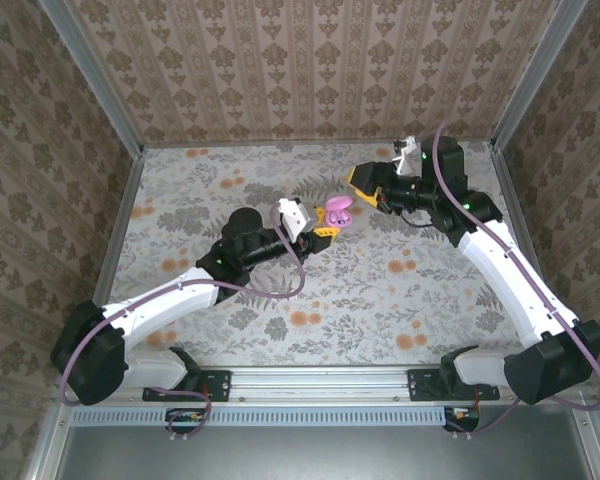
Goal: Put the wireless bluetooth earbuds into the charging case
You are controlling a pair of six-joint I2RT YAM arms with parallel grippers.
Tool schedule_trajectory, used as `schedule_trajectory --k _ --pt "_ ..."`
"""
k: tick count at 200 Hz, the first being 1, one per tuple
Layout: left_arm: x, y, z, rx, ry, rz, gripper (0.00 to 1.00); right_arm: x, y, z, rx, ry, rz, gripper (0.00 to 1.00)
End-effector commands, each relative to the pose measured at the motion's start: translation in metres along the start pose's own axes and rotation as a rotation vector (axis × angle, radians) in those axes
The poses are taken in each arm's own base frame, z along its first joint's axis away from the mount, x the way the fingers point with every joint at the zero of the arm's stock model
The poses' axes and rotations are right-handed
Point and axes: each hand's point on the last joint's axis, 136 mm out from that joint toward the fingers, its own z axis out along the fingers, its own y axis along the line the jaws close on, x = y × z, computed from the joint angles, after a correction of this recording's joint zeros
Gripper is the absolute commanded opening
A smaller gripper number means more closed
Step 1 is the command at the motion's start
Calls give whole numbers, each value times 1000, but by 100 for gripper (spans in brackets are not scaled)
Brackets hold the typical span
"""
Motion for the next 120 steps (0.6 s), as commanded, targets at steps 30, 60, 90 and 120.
schedule_trajectory --k 30,60,90,120 --pt "-34 -1 -2 3 -85 36 30 23 -8 6 7 110 -22 53" --pt "-37 -1 -2 1 -96 36 30 34 -13 12 13 159 -20 53" --pt "-38 1 -1 -10 -98 37 30 40 -15 14 16 180 -27 52" --pt "-37 6 -1 -39 -94 37 30 45 -19 11 29 190 -33 52"
